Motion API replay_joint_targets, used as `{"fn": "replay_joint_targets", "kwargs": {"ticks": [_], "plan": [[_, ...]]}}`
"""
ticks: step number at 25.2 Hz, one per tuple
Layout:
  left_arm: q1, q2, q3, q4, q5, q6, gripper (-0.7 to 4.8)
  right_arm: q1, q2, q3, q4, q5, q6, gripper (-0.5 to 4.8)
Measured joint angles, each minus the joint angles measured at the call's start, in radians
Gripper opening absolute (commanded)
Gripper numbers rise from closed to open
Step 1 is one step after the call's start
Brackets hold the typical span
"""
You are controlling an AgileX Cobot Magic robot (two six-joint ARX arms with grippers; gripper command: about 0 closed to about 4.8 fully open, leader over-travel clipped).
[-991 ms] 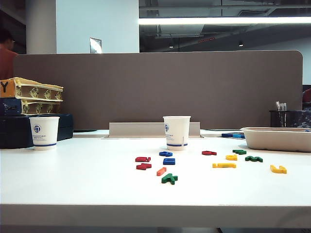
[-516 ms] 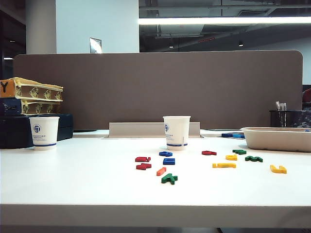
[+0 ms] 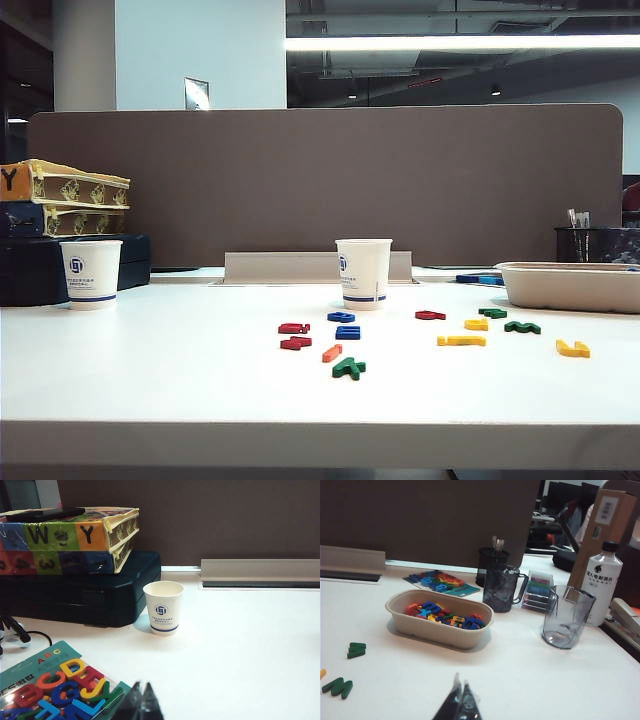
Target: Pick up the letter "c" and put it in the paper cup.
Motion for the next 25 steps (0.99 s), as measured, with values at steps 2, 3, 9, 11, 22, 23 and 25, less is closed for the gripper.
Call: {"fn": "replay_joint_targets", "kwargs": {"ticks": [2,3,9,11,22,23,25], "plan": [[0.0,0.0,0.0,0.0,0.0,0.0,-0.06,-0.045,0.0,0.0,0.002,-0.07,0.0,0.0],[0.0,0.0,0.0,0.0,0.0,0.0,-0.05,-0.061,0.0,0.0,0.002,-0.099,0.0,0.0],[0.0,0.0,0.0,0.0,0.0,0.0,-0.05,-0.17,0.0,0.0,0.002,-0.282,0.0,-0.01],[0.0,0.0,0.0,0.0,0.0,0.0,-0.06,-0.194,0.0,0.0,0.002,-0.332,0.001,0.0],[0.0,0.0,0.0,0.0,0.0,0.0,-0.05,-0.269,0.0,0.0,0.061,-0.373,0.047,0.0],[0.0,0.0,0.0,0.0,0.0,0.0,-0.05,-0.28,0.0,0.0,0.061,-0.373,0.047,0.0],[0.0,0.0,0.0,0.0,0.0,0.0,-0.05,-0.29,0.0,0.0,0.066,-0.373,0.047,0.0]]}}
